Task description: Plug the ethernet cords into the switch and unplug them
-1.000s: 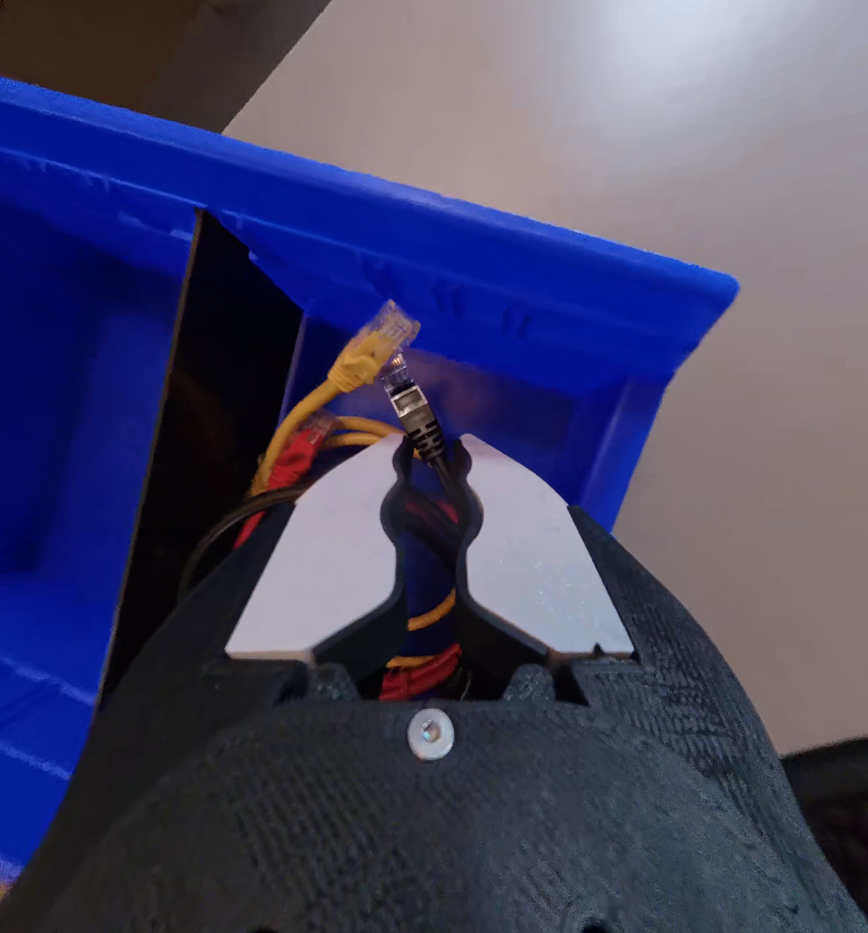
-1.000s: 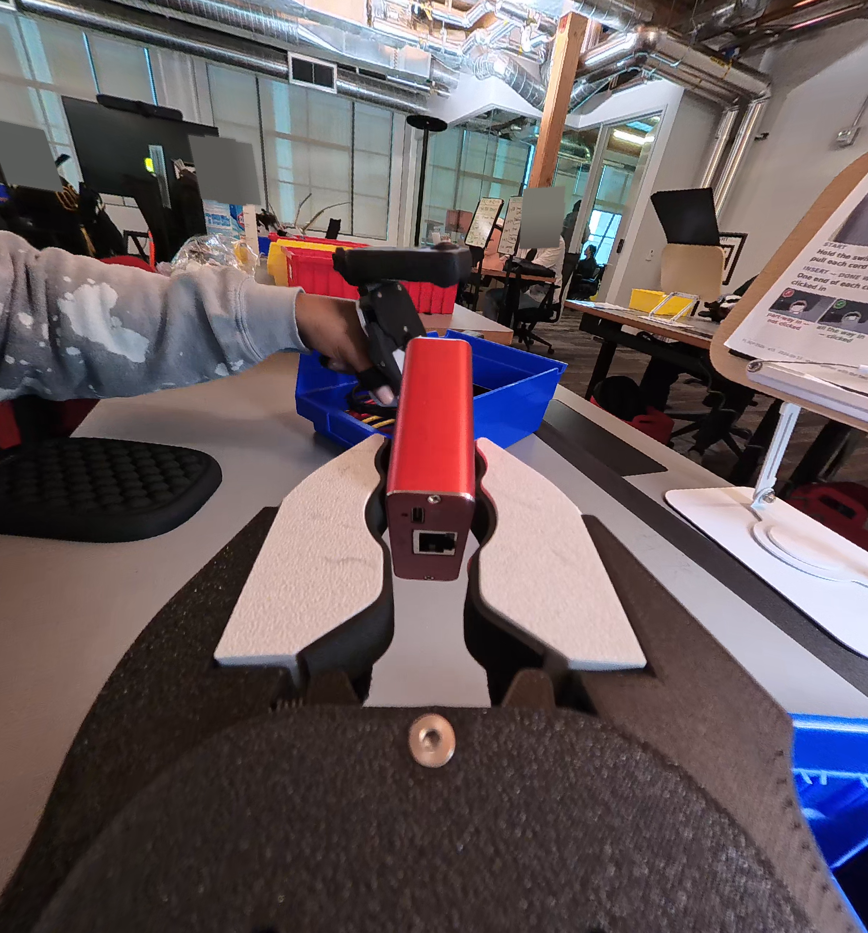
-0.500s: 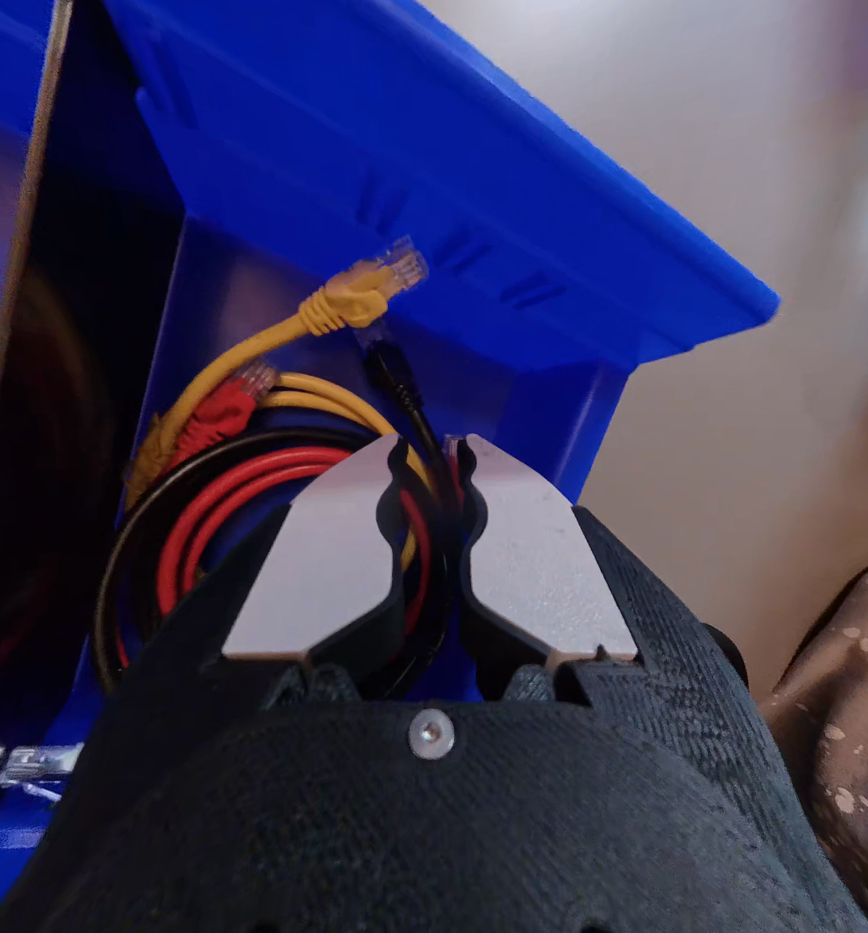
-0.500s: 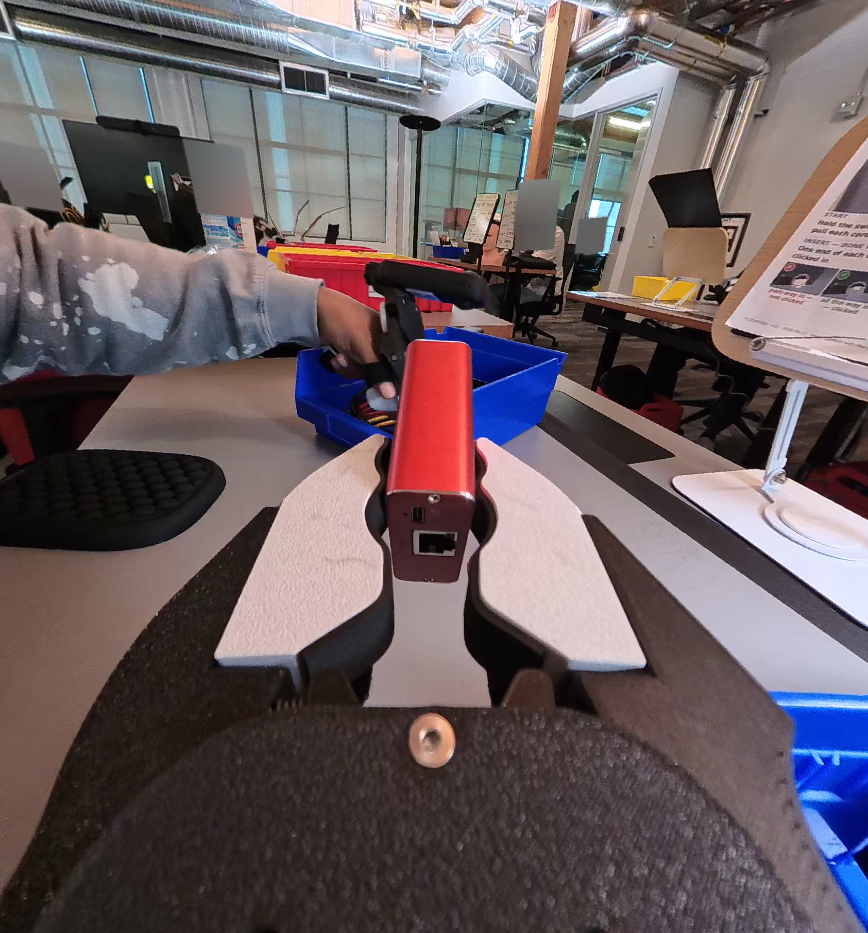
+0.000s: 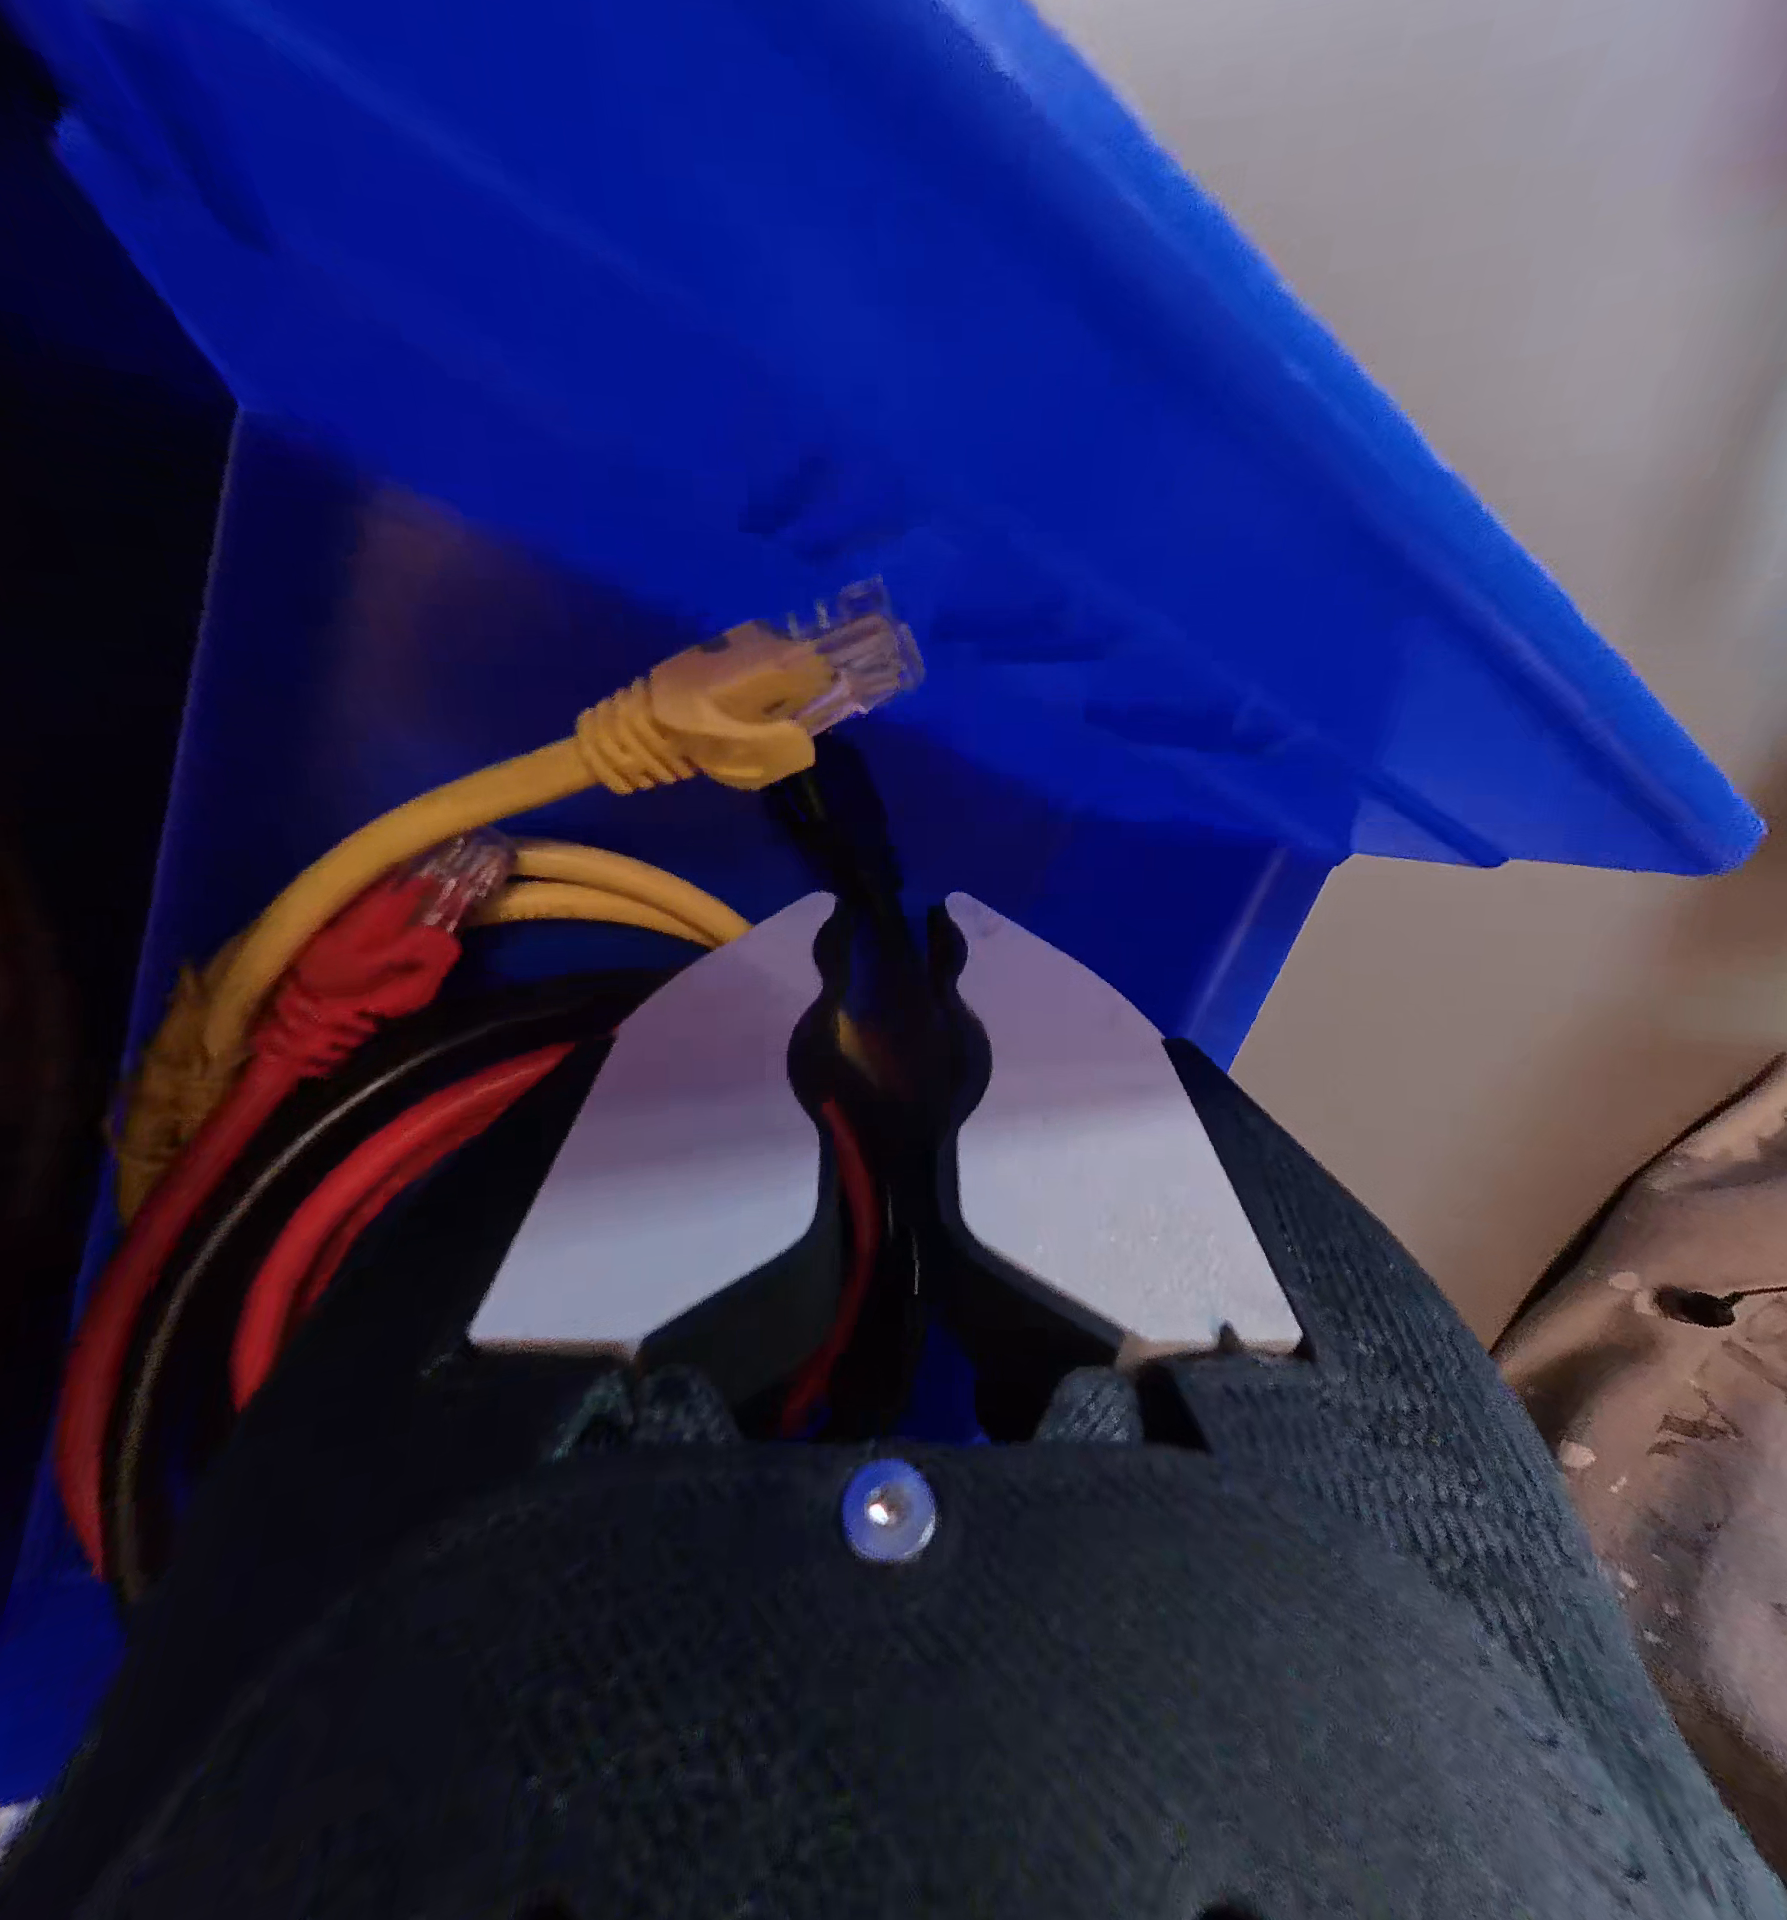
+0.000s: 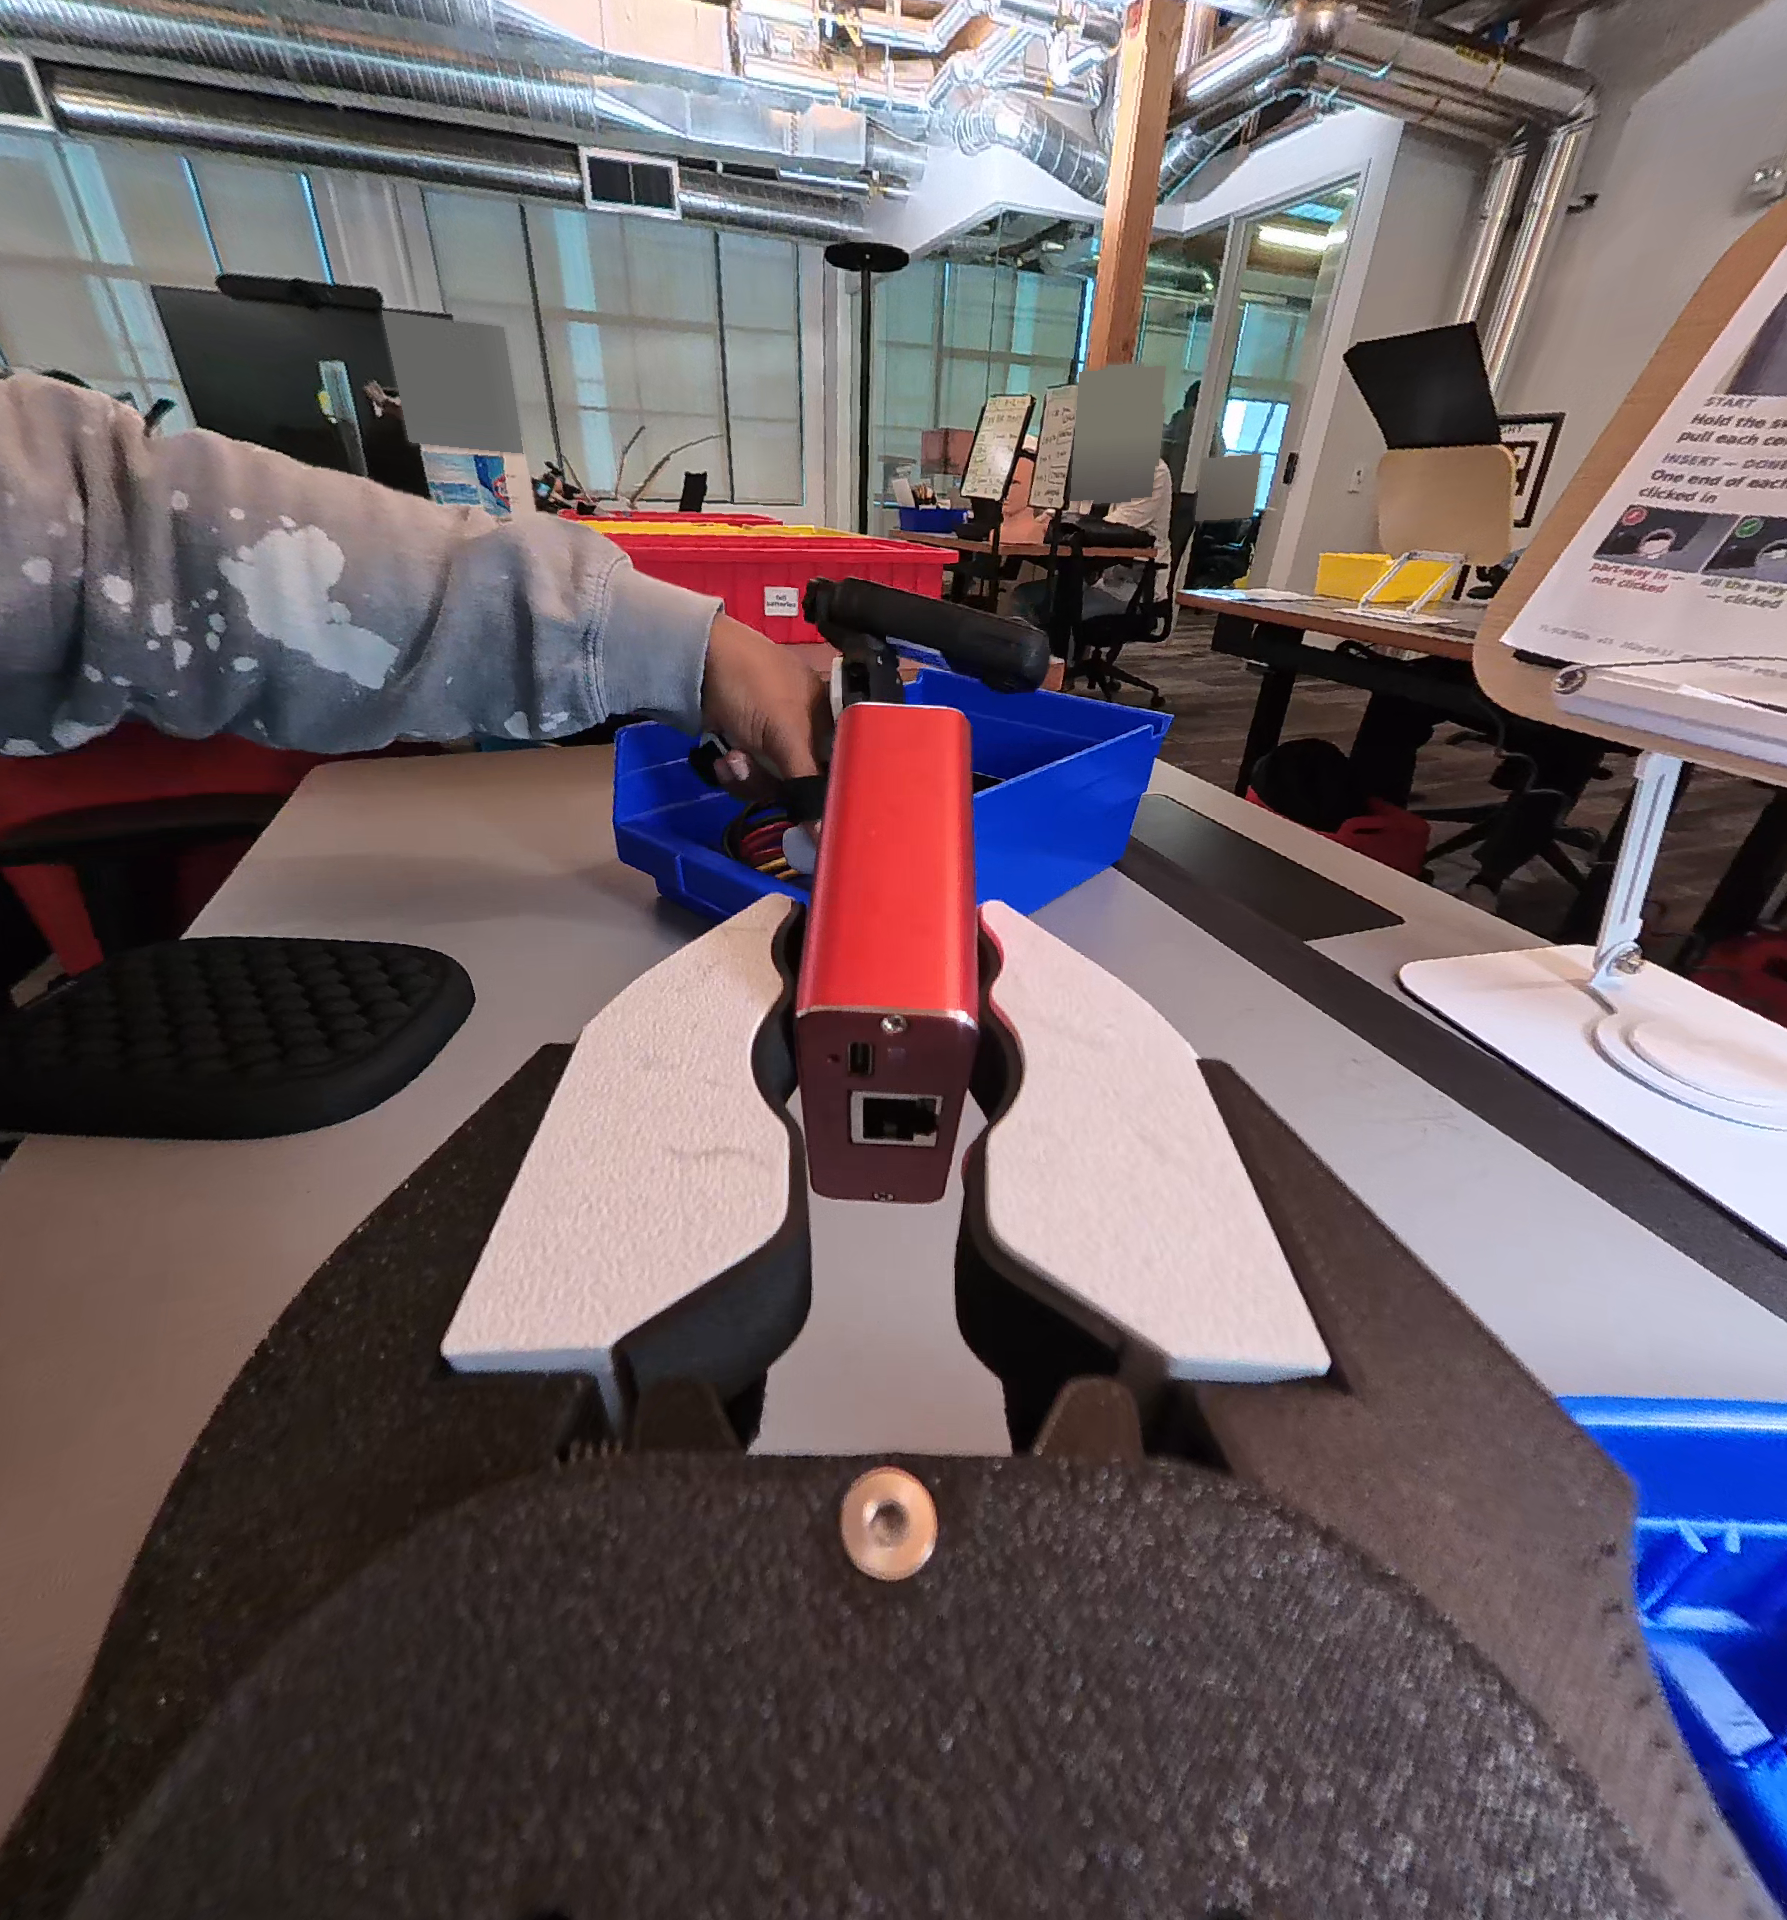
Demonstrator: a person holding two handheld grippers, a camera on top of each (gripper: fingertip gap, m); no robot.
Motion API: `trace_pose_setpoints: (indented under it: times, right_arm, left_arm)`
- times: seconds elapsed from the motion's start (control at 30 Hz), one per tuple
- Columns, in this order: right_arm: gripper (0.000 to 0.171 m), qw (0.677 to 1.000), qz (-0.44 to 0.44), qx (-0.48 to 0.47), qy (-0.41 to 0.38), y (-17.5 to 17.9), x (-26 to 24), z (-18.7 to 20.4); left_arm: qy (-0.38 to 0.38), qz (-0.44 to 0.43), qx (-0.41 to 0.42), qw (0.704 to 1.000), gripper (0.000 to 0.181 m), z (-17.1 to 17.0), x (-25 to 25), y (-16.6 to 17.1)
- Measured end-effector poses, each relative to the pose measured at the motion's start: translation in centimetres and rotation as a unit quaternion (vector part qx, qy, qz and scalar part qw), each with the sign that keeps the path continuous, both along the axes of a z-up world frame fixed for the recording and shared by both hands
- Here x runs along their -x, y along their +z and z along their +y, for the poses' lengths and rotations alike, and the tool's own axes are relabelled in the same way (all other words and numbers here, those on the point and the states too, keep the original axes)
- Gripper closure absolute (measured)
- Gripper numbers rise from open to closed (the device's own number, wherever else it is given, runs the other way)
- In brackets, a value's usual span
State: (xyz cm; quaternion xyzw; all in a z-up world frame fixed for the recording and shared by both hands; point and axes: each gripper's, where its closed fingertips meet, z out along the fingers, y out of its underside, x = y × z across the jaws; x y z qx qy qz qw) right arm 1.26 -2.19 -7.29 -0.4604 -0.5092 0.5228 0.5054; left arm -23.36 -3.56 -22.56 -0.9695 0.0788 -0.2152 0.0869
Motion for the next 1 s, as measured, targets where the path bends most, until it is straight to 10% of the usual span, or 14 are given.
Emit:
trace_pose_setpoints:
  times: [1.0]
  right_arm:
    - [0.144,1.000,-0.002,0.016,-0.010,-0.3,0.0,0.7]
  left_arm:
    - [0.072,-0.069,-0.010,0.995,0.170,1.2,-1.0,0.0]
